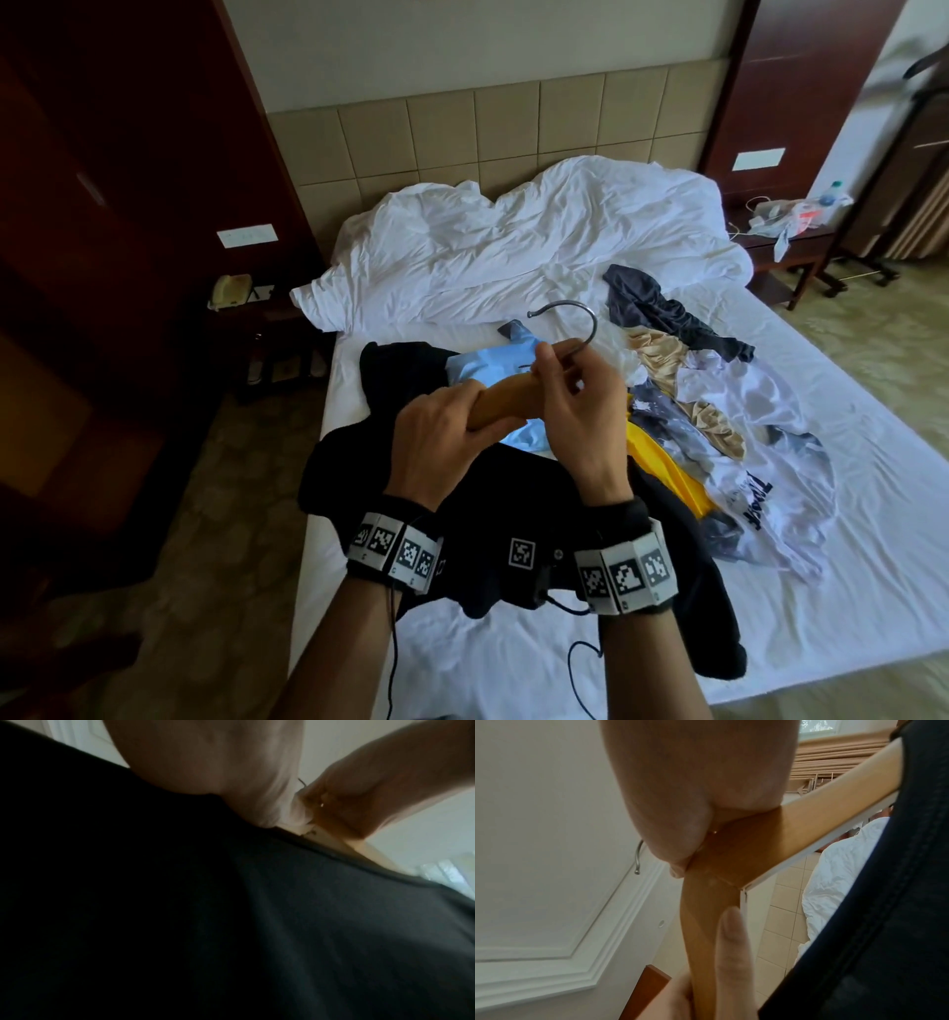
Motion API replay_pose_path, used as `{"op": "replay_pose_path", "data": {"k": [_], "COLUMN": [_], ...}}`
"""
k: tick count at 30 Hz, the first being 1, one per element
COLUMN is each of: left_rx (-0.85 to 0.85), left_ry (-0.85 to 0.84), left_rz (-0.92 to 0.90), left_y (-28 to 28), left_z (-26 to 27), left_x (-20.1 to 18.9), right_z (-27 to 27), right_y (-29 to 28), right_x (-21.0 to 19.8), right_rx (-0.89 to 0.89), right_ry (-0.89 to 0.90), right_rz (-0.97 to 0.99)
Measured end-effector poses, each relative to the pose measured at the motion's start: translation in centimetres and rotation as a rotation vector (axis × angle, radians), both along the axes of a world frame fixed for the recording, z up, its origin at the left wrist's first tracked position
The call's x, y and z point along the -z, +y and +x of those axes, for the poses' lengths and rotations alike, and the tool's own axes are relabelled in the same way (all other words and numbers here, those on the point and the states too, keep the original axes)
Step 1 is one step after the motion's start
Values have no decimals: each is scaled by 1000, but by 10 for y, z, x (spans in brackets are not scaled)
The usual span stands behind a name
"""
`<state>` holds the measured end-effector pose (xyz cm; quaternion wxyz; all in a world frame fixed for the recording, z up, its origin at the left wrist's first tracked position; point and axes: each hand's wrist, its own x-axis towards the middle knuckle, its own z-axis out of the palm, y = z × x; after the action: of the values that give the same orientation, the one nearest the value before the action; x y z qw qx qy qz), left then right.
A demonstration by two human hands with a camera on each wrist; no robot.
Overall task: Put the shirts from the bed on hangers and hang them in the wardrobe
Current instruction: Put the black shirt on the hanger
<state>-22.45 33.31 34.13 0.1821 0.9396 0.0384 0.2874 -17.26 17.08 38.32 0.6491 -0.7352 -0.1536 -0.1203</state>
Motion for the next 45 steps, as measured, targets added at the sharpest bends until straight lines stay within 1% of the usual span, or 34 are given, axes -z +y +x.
{"op": "replay_pose_path", "data": {"k": [2,5,7,12,16,19,23,25,28,31,32,36,38,39,40,41,42,43,44,45], "left_rx": [-2,1,-6,-90,-149,-163,-156,-139,-37,75,79,40,50,40,22,2,-16,-26,-26,-18], "left_ry": [-37,-150,-180,-140,-89,-98,-46,-20,28,117,128,78,37,9,-13,-34,-51,-67,-82,-93], "left_rz": [14,133,164,52,43,36,14,33,115,134,130,107,149,168,171,159,143,137,142,157], "left_y": [7,21,29,38,53,66,77,77,65,44,36,28,31,33,36,39,42,45,47,47], "left_z": [0,-2,-6,-22,-30,-30,-31,-33,-37,-34,-31,-24,-25,-26,-27,-27,-27,-26,-25,-23], "left_x": [8,21,27,25,20,25,33,31,21,15,14,11,11,10,7,4,-1,-5,-9,-12], "right_z": [1,2,2,4,7,7,5,6,4,-2,-3,-7,0,6,14,21,27,30,33,35], "right_y": [-3,-9,-12,-13,-18,-18,-12,-10,-6,1,4,2,-12,-22,-32,-42,-51,-59,-65,-71], "right_x": [0,-1,-2,-3,-2,-1,2,5,6,6,5,3,8,14,25,36,48,61,73,83], "right_rx": [25,40,27,-16,-35,-30,-46,-64,-115,-142,-156,-230,-284,-284,-251,-186,-95,13,114,181], "right_ry": [-10,-20,-35,-47,-55,-67,-67,-57,-35,-53,-55,-86,-100,-88,-66,-52,-34,1,36,66], "right_rz": [-2,16,32,16,29,30,30,10,0,-17,-26,-49,-62,-98,-179,-302,-433,-523,-537,-505]}}
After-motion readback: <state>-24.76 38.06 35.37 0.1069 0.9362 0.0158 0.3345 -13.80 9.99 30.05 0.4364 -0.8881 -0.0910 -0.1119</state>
